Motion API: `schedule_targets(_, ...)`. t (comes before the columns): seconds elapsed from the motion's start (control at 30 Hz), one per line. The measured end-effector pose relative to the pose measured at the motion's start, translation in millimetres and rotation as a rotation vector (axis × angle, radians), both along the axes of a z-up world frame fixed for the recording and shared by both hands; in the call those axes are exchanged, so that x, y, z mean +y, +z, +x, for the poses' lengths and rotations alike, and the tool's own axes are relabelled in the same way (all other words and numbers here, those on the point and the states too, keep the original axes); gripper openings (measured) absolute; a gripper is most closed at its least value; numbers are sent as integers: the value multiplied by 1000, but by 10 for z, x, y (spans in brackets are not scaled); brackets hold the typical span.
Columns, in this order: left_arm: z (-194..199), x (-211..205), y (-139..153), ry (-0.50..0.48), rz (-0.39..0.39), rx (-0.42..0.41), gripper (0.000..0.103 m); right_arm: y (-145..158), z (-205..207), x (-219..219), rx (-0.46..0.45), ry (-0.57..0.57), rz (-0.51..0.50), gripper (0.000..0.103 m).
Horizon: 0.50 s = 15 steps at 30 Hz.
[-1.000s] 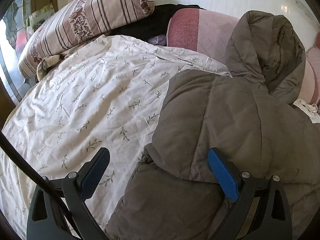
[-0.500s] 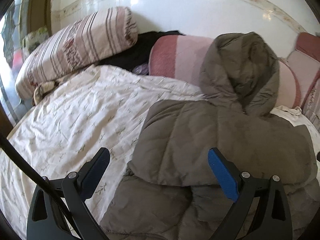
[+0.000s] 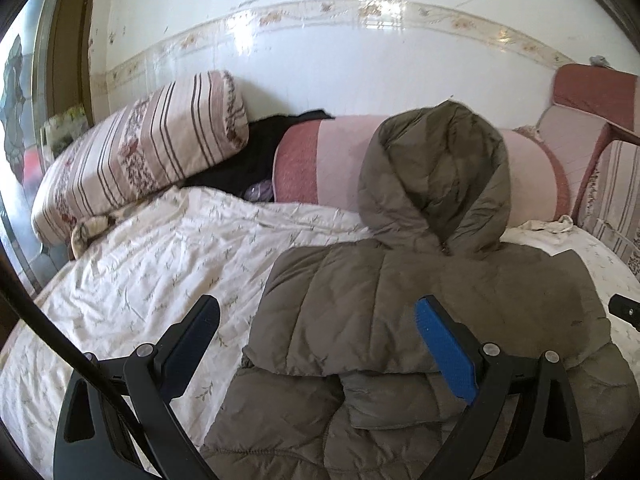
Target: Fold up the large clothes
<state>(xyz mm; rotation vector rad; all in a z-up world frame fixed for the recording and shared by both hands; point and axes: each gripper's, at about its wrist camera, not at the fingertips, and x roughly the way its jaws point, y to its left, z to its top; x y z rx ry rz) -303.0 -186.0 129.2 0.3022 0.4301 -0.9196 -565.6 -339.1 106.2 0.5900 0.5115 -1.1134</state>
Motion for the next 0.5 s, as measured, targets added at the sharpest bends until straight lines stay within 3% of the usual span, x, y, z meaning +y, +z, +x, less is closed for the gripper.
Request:
schedule_targets(0.37, -387, 90, 284, -47, -15, -126, 98, 193, 3, 224, -11, 37, -31, 49)
schedule_targets(0.5, -506, 148, 343, -63, -15, -125, 98, 280, -22, 368, -16, 51, -49, 49)
